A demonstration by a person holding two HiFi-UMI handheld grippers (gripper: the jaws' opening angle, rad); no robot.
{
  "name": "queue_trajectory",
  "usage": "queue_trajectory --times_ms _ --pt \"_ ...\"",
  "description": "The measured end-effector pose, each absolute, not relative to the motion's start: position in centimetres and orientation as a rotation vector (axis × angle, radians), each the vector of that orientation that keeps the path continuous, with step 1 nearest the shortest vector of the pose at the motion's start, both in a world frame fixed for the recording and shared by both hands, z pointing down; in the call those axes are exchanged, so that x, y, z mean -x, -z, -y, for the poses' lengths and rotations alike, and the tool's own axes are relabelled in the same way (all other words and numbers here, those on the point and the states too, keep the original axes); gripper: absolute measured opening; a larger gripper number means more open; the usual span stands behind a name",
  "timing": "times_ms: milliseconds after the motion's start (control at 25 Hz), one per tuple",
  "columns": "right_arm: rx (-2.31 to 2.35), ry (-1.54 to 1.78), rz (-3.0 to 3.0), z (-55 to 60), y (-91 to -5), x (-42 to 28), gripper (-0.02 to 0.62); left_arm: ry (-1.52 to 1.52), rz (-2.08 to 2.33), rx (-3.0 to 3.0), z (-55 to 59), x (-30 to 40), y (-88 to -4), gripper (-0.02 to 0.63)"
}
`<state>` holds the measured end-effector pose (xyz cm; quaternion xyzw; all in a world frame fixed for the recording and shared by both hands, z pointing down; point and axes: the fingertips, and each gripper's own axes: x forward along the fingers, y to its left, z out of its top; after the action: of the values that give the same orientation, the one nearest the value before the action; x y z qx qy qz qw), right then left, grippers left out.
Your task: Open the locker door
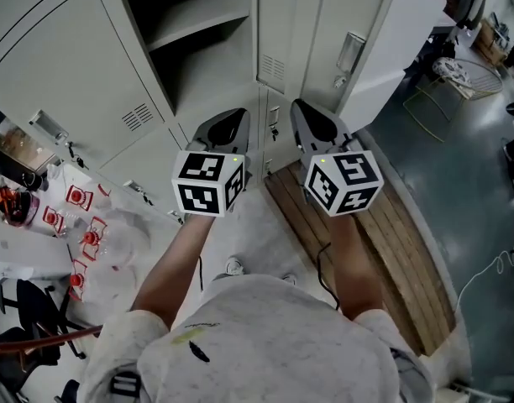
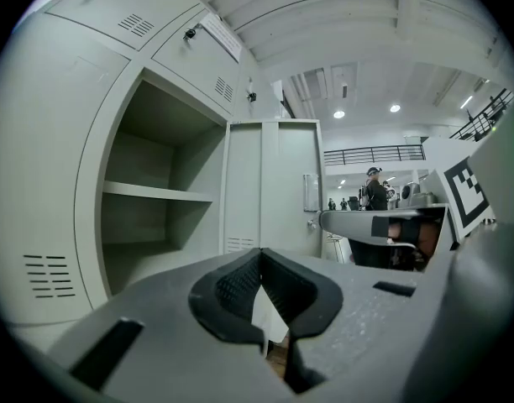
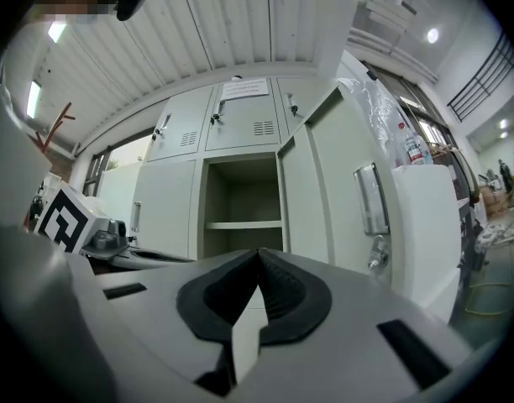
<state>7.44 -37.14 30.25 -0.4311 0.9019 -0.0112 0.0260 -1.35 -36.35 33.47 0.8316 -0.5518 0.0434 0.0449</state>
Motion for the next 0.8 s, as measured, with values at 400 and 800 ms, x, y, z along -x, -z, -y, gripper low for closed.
queue_trajectory --times_ms 400,800 --pt "1.281 0.053 -2.834 36.2 -31.1 -5.8 0.003 -0.127 1.719 -2.504 35.5 2.8 -33.7 0.007" --pt "1.279 0.055 -2.837 36.0 -31.3 -5.7 0.003 -0.129 1.707 -2.504 35.3 2.7 -33.9 0.006"
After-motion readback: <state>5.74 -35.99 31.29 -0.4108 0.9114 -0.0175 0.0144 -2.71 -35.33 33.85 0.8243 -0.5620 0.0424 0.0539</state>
